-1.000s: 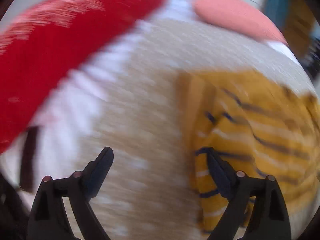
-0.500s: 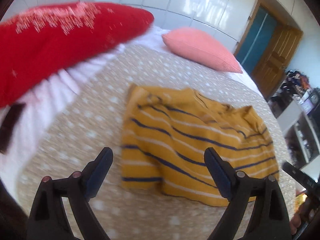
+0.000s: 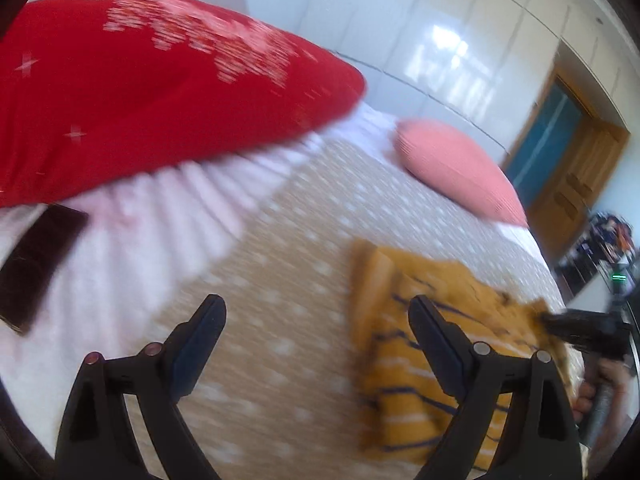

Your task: Fold small clothes

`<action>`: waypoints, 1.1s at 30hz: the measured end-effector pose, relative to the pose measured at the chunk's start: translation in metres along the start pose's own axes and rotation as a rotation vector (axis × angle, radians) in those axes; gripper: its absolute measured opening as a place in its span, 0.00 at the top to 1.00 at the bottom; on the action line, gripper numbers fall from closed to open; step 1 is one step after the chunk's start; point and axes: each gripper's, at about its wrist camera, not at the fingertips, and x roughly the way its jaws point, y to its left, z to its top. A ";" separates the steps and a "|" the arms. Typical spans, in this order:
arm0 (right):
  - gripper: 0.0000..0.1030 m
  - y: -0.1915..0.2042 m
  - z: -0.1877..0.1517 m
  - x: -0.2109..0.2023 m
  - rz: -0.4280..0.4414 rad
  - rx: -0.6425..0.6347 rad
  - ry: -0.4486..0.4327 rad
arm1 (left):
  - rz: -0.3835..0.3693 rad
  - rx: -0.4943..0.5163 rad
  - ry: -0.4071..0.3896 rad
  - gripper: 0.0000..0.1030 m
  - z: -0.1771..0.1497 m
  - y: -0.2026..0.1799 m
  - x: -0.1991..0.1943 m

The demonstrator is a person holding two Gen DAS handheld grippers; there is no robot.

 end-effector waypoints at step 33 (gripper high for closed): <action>0.81 0.193 -0.132 -0.042 0.358 -0.465 0.130 | 0.060 -0.145 0.043 0.08 -0.003 0.076 0.033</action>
